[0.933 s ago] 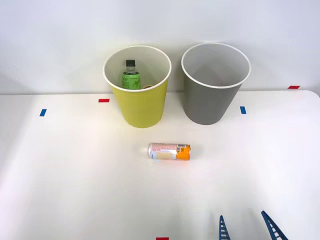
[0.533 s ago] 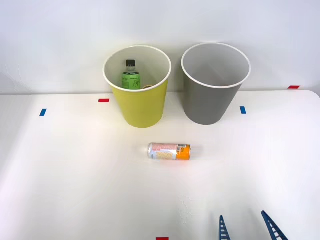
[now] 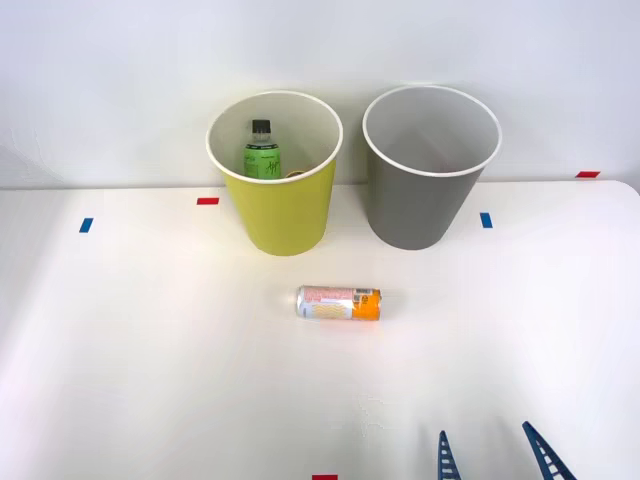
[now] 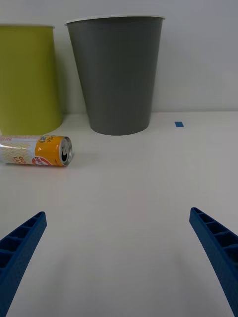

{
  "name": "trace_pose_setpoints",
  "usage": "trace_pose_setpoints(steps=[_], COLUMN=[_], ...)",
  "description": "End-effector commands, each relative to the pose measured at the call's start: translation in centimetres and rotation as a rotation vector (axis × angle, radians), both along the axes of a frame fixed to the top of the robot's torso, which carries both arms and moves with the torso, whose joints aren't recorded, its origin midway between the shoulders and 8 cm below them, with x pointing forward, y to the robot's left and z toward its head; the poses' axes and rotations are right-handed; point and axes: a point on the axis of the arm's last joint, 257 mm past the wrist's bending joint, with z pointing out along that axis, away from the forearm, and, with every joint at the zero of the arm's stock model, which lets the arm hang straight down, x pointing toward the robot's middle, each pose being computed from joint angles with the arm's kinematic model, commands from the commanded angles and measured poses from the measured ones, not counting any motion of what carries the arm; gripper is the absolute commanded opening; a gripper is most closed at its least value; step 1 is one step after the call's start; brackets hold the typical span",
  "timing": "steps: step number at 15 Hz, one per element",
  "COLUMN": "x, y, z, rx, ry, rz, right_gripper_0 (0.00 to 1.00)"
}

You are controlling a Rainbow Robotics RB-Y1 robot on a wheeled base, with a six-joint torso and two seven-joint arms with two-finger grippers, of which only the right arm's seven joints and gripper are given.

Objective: Put cans in the gray bin, plastic bottles in the light green bin

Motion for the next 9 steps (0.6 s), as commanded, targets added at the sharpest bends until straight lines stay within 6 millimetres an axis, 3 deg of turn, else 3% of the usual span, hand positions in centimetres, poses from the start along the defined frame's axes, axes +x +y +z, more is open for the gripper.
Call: trace_pose_setpoints(steps=[1, 9], x=[0.0, 0.0], y=[0.0, 0.0], z=[0.0, 0.0], rx=[0.0, 0.0], ry=[0.0, 0.0], rz=[0.0, 0.0], right_gripper_0=[1.0, 1.0])
